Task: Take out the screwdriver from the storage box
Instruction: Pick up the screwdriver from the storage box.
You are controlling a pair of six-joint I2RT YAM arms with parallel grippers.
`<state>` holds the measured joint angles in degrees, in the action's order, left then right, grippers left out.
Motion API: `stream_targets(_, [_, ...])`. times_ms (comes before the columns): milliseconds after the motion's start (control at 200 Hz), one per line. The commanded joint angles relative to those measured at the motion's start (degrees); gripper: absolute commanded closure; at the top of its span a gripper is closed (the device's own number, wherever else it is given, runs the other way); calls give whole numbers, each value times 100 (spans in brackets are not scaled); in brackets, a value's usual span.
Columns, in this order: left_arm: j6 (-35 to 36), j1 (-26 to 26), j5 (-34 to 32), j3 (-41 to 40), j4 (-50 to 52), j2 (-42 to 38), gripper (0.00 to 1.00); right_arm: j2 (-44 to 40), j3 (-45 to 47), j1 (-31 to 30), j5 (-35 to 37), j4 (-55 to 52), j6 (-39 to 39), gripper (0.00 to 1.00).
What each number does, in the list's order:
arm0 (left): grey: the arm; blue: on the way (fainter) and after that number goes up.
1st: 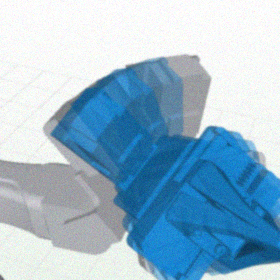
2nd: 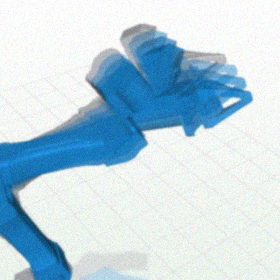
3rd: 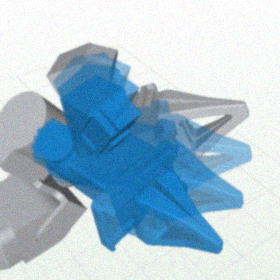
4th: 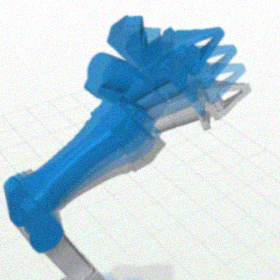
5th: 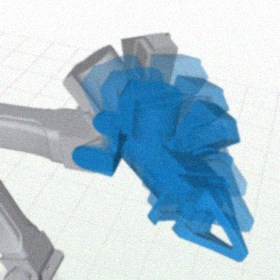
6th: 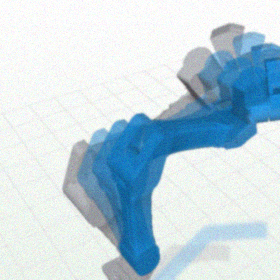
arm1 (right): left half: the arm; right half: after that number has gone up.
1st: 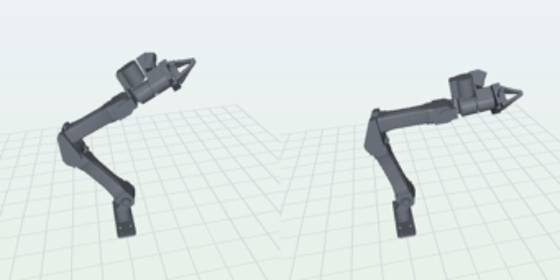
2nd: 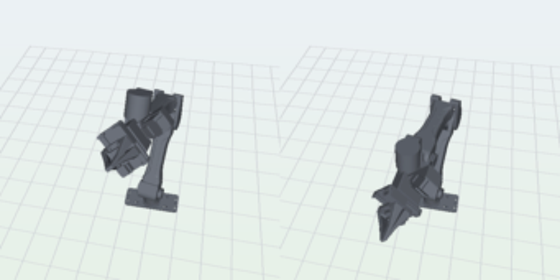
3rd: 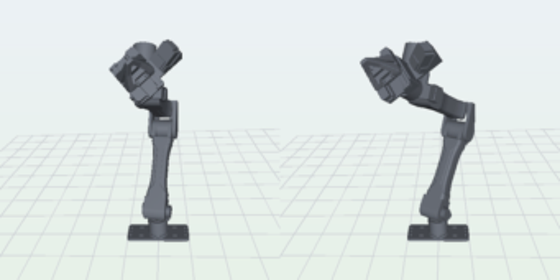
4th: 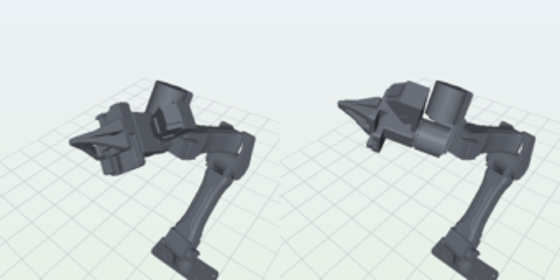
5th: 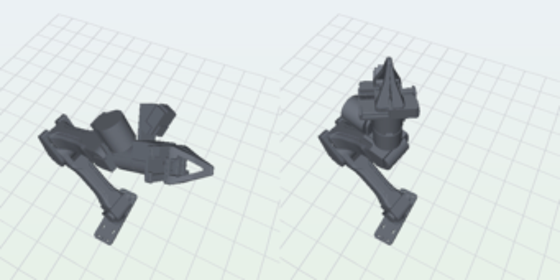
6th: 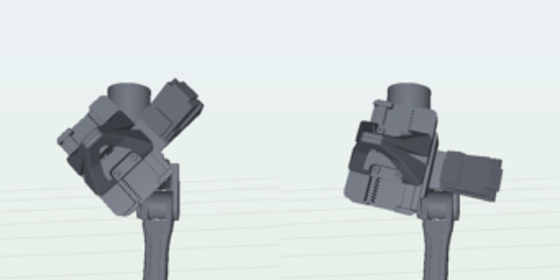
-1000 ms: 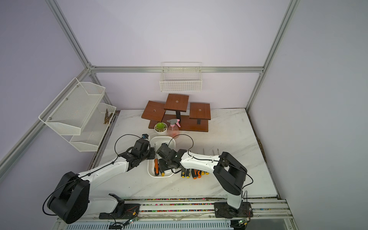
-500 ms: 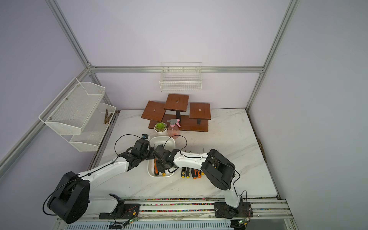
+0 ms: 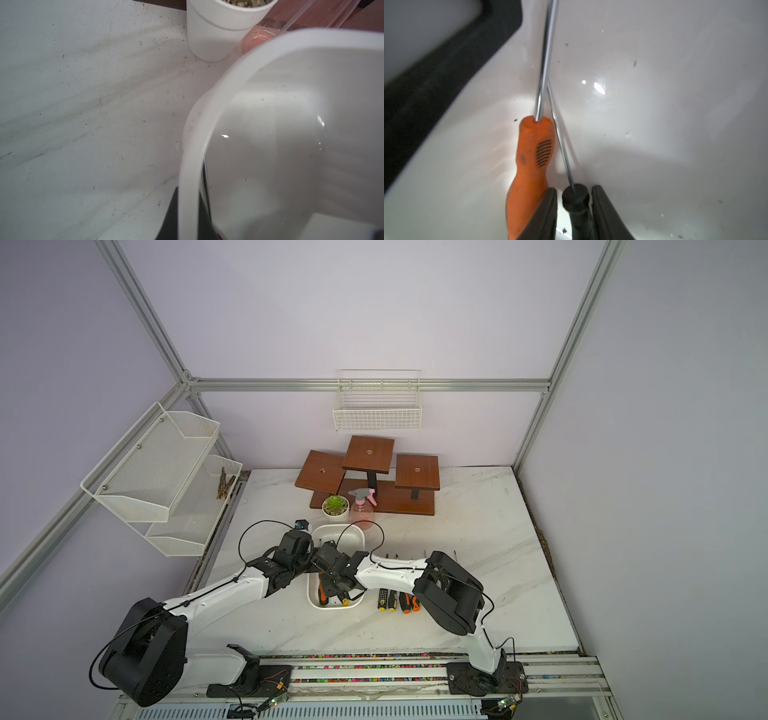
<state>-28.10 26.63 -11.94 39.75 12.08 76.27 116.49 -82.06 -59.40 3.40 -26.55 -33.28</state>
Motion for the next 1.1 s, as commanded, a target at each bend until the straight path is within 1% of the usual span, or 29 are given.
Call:
stream_targets(0, [-117,9,182,244,-263,-99,100,363,-68,32,479,-485,76,65])
stream_targets(210, [-108,9,131,243,-232,-104,100,448,-168,35,595,-759,92,67])
stream_targets(465, [-117,9,61,191,-233,-95,100,219,135,32,609,-886,186,67])
stream_targets(690, [-117,9,39,230,-220,-94,100,261,112,26,547,-1040,284,70])
stream_targets(1035, [-152,0,58,207,-269,-33,100,229,246,25,605,-1313,484,70])
stream_targets(1095, [-152,0,59,208,-277,-33,100,234,276,23,602,-1309,498,73])
